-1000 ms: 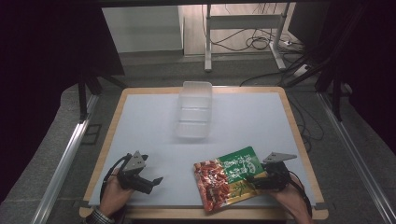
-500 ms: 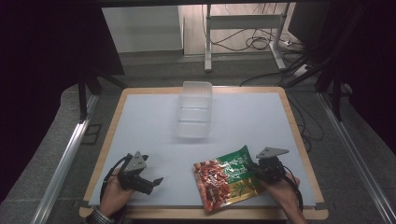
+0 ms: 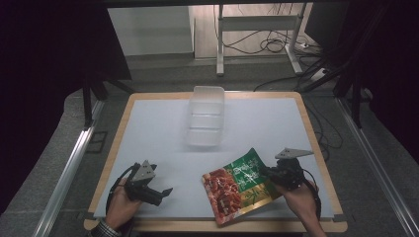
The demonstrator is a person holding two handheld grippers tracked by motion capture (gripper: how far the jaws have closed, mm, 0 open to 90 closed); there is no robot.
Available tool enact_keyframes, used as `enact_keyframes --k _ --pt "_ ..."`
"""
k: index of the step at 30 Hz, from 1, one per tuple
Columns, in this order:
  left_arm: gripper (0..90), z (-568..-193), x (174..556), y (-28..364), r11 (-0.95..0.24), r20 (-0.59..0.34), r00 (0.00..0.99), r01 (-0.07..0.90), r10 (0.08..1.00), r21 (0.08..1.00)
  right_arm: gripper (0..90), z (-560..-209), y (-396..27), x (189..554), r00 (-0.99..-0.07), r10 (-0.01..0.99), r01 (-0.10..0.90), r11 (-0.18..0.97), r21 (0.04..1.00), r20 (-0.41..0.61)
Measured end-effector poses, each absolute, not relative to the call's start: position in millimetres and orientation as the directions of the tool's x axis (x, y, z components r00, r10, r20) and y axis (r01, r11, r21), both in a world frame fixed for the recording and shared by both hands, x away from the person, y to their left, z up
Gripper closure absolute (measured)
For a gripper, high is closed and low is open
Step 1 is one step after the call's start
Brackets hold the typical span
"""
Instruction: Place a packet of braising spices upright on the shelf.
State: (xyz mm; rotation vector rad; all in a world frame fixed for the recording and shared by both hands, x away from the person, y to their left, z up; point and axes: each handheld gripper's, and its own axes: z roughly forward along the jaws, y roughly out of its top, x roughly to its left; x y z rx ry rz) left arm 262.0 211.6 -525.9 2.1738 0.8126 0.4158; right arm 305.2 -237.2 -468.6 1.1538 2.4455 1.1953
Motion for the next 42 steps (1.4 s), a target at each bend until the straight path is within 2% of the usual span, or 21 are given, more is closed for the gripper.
enact_keyframes --k 11,21,34,42 --pt "0.0 -525 262 214 -0.489 0.019 0.74 0.425 0.672 0.762 89.1 -435 -225 310 -0.735 0.643 0.529 0.346 0.775 0.214" --pt "0.0 -524 262 214 -0.489 0.023 0.738 0.423 0.674 0.763 89.1 -402 -213 312 -0.773 0.605 0.482 0.366 0.796 0.19" --pt "0.0 -523 263 214 -0.484 0.02 0.738 0.422 0.675 0.766 89.1 -375 -206 317 -0.802 0.559 0.46 0.352 0.815 0.211" --pt "0.0 -523 263 214 -0.481 0.016 0.737 0.424 0.675 0.768 89.1 -357 -201 319 -0.817 0.55 0.425 0.372 0.825 0.173"
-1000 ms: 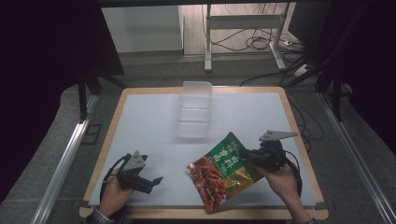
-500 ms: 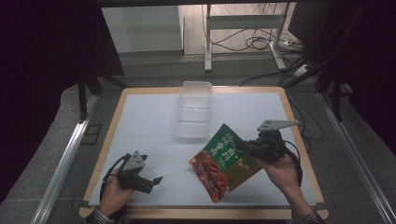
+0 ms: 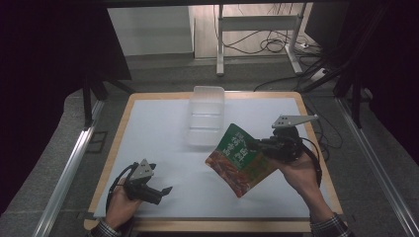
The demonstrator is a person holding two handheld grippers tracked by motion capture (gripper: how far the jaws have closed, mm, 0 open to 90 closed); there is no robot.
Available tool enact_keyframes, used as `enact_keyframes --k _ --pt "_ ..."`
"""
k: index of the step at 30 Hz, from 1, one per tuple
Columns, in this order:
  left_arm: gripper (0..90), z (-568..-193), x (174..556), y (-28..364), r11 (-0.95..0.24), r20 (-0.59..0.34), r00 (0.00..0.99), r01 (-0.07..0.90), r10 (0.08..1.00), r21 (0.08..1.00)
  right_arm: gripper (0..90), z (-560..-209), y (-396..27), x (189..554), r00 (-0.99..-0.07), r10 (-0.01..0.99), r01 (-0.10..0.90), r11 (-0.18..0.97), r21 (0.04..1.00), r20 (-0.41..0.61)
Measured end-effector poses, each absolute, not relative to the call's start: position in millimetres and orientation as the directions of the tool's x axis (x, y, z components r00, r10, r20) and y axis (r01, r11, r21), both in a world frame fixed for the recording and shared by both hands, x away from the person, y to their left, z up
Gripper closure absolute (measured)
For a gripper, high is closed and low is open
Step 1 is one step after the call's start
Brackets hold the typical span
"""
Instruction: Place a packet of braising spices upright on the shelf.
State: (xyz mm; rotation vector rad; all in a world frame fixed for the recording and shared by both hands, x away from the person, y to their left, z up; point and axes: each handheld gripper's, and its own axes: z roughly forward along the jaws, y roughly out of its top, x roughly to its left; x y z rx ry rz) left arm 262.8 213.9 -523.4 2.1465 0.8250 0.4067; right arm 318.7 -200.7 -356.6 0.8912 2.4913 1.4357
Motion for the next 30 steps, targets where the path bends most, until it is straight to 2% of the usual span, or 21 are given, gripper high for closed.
enact_keyframes --k 8,22,30 --pt "0.0 -524 263 213 -0.485 0.016 0.739 0.425 0.673 0.764 89.1 -341 -200 329 -0.807 0.577 0.401 0.384 0.831 0.123" --pt "0.0 -524 264 213 -0.486 0.019 0.739 0.424 0.674 0.764 89.1 -314 -203 348 -0.812 0.568 0.389 0.36 0.848 0.132" --pt "0.0 -524 264 214 -0.492 0.022 0.74 0.424 0.672 0.761 89.1 -294 -197 362 -0.813 0.573 0.362 0.361 0.86 0.101"
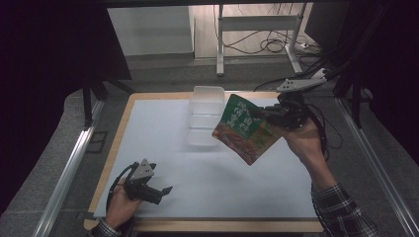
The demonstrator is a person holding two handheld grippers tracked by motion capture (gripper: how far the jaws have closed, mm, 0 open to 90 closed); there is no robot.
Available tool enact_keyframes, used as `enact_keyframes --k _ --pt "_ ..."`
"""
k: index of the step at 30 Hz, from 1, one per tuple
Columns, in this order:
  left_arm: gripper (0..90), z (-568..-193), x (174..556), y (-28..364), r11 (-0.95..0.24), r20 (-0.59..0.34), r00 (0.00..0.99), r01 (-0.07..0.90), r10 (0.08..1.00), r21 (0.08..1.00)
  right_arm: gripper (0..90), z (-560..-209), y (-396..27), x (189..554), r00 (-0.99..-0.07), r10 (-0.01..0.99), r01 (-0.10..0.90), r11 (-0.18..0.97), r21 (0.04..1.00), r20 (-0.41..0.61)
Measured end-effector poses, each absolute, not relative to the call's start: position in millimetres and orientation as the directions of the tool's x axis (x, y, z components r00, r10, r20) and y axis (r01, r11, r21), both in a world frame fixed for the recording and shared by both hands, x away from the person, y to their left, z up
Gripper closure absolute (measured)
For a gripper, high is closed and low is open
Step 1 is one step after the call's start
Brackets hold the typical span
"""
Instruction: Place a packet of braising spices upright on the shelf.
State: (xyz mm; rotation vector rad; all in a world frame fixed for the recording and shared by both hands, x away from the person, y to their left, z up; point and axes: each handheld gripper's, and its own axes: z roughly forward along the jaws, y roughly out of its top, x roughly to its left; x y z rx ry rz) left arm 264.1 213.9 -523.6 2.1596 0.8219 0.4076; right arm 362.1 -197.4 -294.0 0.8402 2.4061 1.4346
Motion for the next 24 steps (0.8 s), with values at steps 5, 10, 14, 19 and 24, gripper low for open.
enact_keyframes --k 5,10,14,19,24 --pt "0.0 -523 264 215 -0.48 0.017 0.736 0.424 0.677 0.768 89.1 -280 -189 377 -0.813 0.577 0.344 0.361 0.867 0.082" --pt "0.0 -523 264 215 -0.48 0.017 0.735 0.424 0.678 0.768 89.1 -273 -181 386 -0.815 0.575 0.33 0.361 0.872 0.07" --pt "0.0 -523 264 215 -0.477 0.014 0.734 0.426 0.679 0.769 89.1 -268 -170 400 -0.813 0.579 0.321 0.365 0.874 0.057" --pt "0.0 -523 264 215 -0.476 0.016 0.735 0.422 0.677 0.771 89.2 -266 -162 410 -0.814 0.579 0.314 0.367 0.876 0.049" --pt "0.0 -523 264 215 -0.486 0.025 0.735 0.422 0.678 0.765 89.1 -265 -151 423 -0.816 0.576 0.312 0.364 0.878 0.051"
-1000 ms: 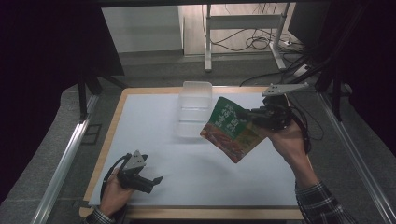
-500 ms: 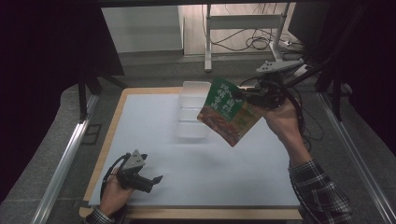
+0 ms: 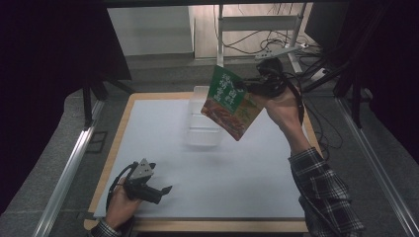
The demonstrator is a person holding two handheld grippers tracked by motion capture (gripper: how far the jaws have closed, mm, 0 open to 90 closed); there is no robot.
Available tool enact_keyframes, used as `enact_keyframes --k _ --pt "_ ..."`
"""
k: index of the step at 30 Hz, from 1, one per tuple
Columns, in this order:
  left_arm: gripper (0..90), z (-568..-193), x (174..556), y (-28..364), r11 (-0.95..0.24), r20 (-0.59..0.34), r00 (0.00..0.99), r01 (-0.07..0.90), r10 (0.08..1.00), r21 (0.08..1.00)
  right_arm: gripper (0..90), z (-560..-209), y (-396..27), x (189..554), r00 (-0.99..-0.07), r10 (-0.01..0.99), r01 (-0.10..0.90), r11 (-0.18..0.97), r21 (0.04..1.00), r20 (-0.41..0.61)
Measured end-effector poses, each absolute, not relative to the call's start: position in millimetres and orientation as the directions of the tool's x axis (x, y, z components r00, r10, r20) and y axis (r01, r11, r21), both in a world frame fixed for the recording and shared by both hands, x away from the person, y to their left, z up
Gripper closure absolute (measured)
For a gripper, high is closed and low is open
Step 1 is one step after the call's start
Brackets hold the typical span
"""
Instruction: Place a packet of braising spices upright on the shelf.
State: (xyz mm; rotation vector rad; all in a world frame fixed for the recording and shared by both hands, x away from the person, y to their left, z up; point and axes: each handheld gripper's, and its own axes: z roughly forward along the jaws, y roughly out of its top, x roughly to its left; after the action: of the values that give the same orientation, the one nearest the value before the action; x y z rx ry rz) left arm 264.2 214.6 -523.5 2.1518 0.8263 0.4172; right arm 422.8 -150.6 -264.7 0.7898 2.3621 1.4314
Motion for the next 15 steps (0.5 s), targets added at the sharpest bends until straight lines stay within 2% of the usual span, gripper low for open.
enact_keyframes --k 15 --pt "0.0 -523 263 214 -0.496 0.048 0.733 0.409 0.678 0.766 89.2 -267 -110 459 -0.831 0.555 0.286 0.365 0.886 0.039"
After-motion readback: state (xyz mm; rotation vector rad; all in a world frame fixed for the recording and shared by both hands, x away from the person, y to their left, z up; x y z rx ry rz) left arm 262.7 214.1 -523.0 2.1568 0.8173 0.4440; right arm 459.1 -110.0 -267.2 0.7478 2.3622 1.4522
